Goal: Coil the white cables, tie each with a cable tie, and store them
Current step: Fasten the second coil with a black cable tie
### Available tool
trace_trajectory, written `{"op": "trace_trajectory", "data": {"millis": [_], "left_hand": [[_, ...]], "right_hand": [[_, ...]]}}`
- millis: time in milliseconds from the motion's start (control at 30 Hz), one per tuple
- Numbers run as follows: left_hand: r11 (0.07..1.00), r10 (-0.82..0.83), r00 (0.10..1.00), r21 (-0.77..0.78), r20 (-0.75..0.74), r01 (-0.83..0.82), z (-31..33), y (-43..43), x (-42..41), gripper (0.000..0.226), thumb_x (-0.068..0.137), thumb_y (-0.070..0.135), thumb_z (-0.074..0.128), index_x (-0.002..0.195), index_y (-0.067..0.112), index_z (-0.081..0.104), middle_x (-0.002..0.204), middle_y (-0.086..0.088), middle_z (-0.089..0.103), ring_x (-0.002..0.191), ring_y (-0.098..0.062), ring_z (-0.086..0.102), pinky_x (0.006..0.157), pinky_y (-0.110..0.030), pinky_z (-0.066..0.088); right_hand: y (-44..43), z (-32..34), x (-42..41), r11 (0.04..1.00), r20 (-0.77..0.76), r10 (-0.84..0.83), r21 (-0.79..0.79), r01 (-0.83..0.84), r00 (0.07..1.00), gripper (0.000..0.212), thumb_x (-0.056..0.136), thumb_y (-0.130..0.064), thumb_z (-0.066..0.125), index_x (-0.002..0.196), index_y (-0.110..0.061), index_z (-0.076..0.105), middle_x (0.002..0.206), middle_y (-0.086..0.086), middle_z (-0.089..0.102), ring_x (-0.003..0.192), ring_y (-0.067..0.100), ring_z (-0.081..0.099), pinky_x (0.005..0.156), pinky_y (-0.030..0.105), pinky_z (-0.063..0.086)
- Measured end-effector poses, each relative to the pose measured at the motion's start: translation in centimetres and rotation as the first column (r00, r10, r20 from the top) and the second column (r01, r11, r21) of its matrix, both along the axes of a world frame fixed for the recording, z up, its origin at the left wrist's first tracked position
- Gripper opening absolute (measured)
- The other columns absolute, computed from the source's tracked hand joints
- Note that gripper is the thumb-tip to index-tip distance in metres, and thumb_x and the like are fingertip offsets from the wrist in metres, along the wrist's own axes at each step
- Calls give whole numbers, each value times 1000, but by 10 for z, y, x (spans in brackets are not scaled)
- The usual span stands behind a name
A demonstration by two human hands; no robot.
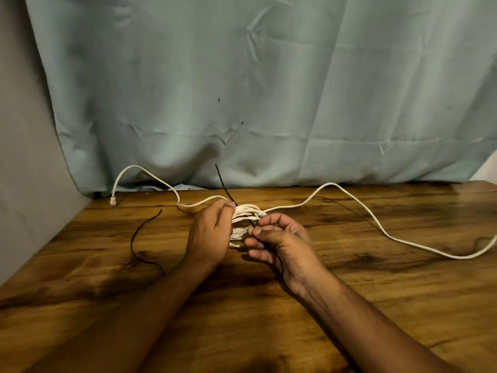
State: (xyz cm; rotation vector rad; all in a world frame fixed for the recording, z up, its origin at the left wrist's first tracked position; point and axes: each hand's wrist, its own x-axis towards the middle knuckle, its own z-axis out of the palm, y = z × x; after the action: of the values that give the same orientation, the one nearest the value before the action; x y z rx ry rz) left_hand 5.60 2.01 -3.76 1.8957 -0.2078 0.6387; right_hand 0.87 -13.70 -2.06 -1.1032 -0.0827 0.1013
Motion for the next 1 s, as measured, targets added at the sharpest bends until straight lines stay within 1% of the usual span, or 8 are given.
{"op": "trace_trajectory", "data": {"millis": [100,233,367,467,567,667,833,1000], "left_hand": [[1000,-1,1000,1,1,1,1,-1,-1,31,93,44,40,86,24,62,75,-3,61,76,-25,62,76,-49,53],[997,-10,997,78,70,5,4,0,-5,38,103,38,40,76,18,57,67,-4,58,68,-22,58,69,-50,49],[994,-8,997,110,77,-1,2,6,-1,42,101,44,38,78,16,60,67,-5,61,69,-28,60,68,-53,49],[995,-31,997,97,70,24,1,8,1,40,102,45,40,80,18,60,68,-7,61,69,-29,60,66,-55,49],[994,-63,995,99,79,55,3,8,1,34,105,40,43,80,23,60,67,-3,57,66,-24,57,63,-49,47],[994,-82,994,77,78,76,3,10,1,32,108,30,47,81,18,61,66,0,55,63,-14,52,63,-46,44],[994,-100,992,47,74,96,3,13,2,31,108,29,48,88,12,66,76,-15,63,71,-30,60,66,-47,47],[989,-146,986,15,74,146,1,13,4,30,107,24,51,80,17,62,65,4,53,62,-9,48,59,-38,40]], "right_hand": [[0,0,0,1000,2,2,-1,-2,1000,22,91,13,64,106,-3,63,90,21,73,66,21,74,52,27,61],[0,0,0,998,10,17,-56,-16,1000,20,89,10,68,101,-5,62,89,19,74,61,21,71,48,26,59],[-7,8,-1,989,53,85,-127,-78,995,13,91,2,69,99,-5,64,78,13,70,50,16,61,44,25,55],[-12,12,-1,981,63,128,-157,-116,990,10,91,2,69,99,-3,67,78,12,69,49,15,61,44,24,55],[-17,13,-1,958,72,195,-230,-174,978,10,89,2,71,98,-3,70,78,12,70,51,16,63,46,24,57],[-21,15,-2,928,96,268,-295,-230,959,10,90,2,71,98,-3,72,80,14,70,55,18,64,49,25,57],[-23,15,-3,871,76,342,-399,-286,936,10,90,2,71,98,-4,72,80,14,69,57,19,64,51,25,57],[-27,19,-2,883,118,343,-380,-277,932,10,89,2,71,94,-6,75,80,13,70,57,18,66,52,26,58]]}}
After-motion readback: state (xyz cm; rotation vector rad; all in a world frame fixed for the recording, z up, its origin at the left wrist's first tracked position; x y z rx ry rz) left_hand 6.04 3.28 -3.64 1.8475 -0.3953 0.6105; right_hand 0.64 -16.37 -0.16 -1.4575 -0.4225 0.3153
